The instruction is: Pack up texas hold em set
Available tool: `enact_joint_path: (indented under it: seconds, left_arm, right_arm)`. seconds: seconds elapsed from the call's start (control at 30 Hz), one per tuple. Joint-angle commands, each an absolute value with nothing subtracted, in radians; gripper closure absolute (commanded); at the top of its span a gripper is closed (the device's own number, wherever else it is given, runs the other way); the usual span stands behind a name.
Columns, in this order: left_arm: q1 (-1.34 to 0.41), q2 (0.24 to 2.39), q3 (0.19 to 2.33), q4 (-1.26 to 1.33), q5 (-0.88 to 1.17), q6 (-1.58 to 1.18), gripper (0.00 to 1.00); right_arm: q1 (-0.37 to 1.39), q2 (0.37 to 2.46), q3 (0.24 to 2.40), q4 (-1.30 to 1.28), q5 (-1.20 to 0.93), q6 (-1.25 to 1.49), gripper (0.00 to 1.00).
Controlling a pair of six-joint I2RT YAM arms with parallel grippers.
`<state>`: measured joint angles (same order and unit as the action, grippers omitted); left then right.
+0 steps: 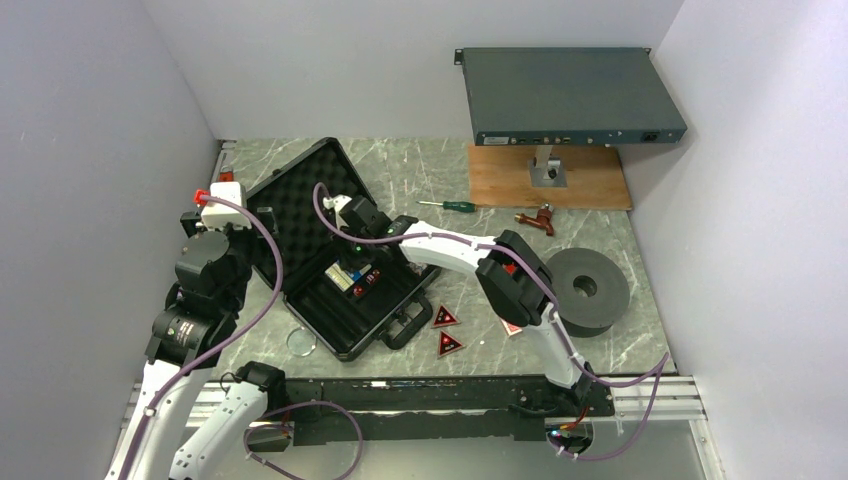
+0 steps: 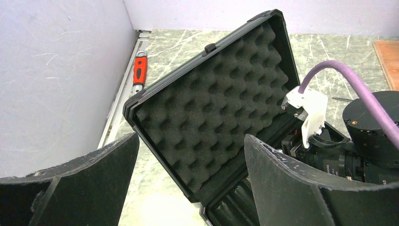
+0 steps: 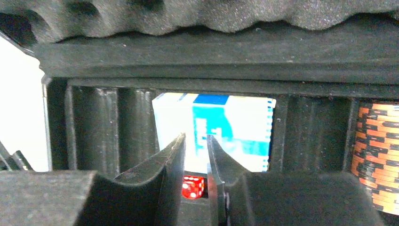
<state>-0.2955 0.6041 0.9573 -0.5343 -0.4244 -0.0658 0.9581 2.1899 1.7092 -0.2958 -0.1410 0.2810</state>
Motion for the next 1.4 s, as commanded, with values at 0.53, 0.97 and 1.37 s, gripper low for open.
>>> enact_joint_path:
  seconds: [0.53,0.97,1.37]
  left_arm:
    - [-0.288,0.597,0.959,-0.493,-0.417,-0.067,0.12]
    - [-0.287,0.594,0.96,-0.493,-0.404,-0.069,0.12]
    - [-0.285,0.601,0.96,-0.493,-0.406,-0.069,0.12]
  right_arm:
    - [0.959,2.321,1.924,-0.317,-0.118,0.322,1.0]
    - [0.959,2.265,1.658,-0.23,-0.123,0.349,1.0]
    - [0.96,2.265,1.592,-0.203,-0.133,0.357,1.0]
